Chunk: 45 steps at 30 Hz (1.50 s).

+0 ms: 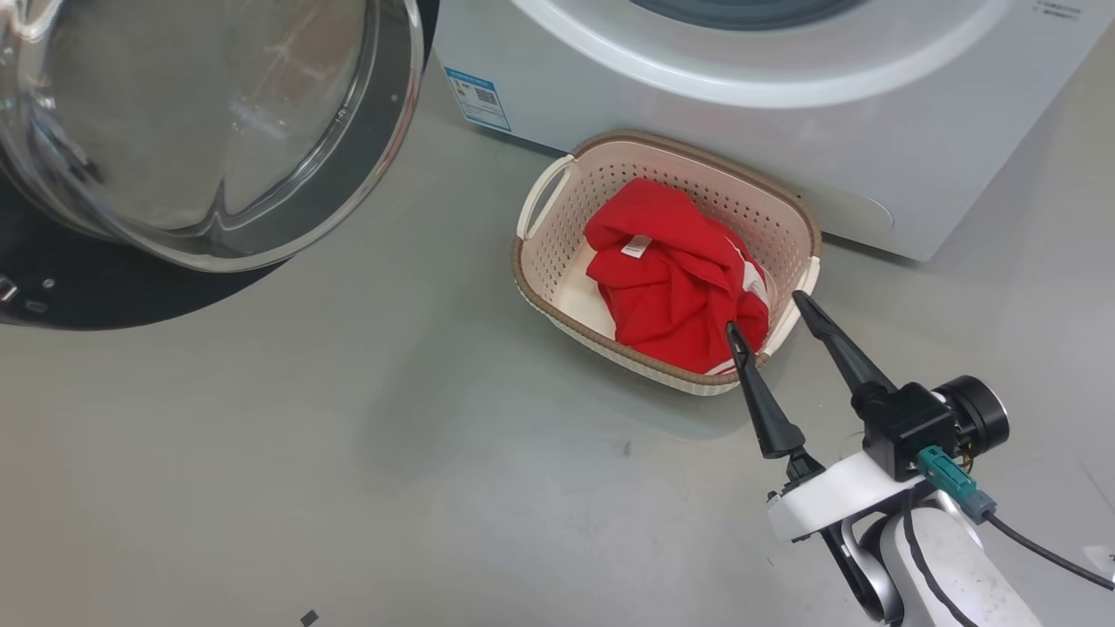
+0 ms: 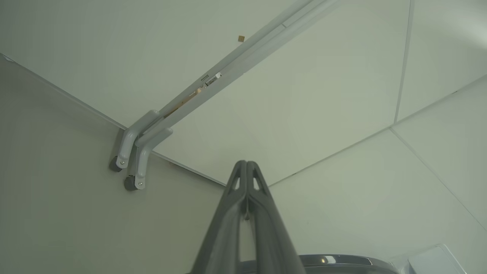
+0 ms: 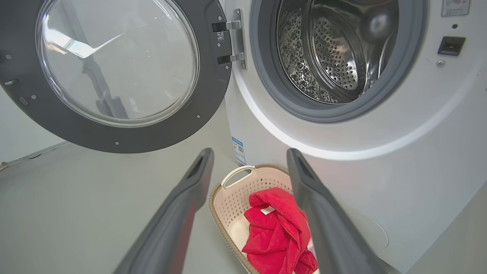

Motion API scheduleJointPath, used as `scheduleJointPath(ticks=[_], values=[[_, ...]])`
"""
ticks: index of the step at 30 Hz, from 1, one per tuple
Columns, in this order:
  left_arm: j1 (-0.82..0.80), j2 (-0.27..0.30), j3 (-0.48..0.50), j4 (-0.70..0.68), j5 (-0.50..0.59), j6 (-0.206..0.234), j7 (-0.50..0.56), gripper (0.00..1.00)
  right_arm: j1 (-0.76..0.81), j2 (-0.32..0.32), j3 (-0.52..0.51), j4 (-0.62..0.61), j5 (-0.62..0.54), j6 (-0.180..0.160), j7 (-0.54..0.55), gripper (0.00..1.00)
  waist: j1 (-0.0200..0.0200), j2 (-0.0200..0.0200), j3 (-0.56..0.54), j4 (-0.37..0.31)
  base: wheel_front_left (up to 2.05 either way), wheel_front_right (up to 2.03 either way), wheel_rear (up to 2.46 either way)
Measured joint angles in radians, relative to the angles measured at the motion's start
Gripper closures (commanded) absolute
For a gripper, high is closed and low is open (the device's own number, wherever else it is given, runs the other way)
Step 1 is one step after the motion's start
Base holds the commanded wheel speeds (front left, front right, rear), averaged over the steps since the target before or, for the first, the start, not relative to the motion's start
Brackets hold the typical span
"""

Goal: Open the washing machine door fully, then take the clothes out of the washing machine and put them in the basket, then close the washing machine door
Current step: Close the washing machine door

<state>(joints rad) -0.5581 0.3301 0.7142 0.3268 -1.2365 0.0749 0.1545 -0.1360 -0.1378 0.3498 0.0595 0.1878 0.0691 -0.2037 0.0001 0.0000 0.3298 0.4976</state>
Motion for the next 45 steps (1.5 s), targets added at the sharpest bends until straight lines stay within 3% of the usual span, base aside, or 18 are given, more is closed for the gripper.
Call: scheduleJointPath(ticks=[3,7,13,27,45], values=[[-0.036,0.037,0.008,0.071,-0.024,0.043,0.062,1.00,-0.001,0.000,0.013,-0.006,-0.004,0.002,0.009,0.00,0.0000,0.0000,0.005,-0.014,0.00,0.00,0.00],[-0.039,0.101,0.021,0.156,0.009,0.044,0.093,1.00,-0.009,0.002,0.017,-0.010,-0.004,0.003,0.013,0.00,0.0000,0.0000,0.012,-0.034,0.00,0.00,0.00],[-0.081,0.095,0.045,0.261,-0.043,0.045,0.164,1.00,-0.009,0.004,0.021,-0.013,-0.004,0.007,0.014,0.00,0.0000,0.0000,0.020,-0.067,0.00,0.00,0.00],[-0.198,0.089,-0.013,0.420,-0.050,0.045,0.277,1.00,-0.015,0.003,0.016,-0.022,-0.004,0.007,0.014,0.00,0.0000,0.0000,0.037,-0.099,0.00,0.00,0.00],[-0.262,0.145,-0.070,0.499,-0.043,0.053,0.407,1.00,-0.019,-0.005,0.014,-0.031,-0.005,0.000,0.014,0.00,0.0000,0.0000,0.049,-0.110,0.00,0.00,0.00]])
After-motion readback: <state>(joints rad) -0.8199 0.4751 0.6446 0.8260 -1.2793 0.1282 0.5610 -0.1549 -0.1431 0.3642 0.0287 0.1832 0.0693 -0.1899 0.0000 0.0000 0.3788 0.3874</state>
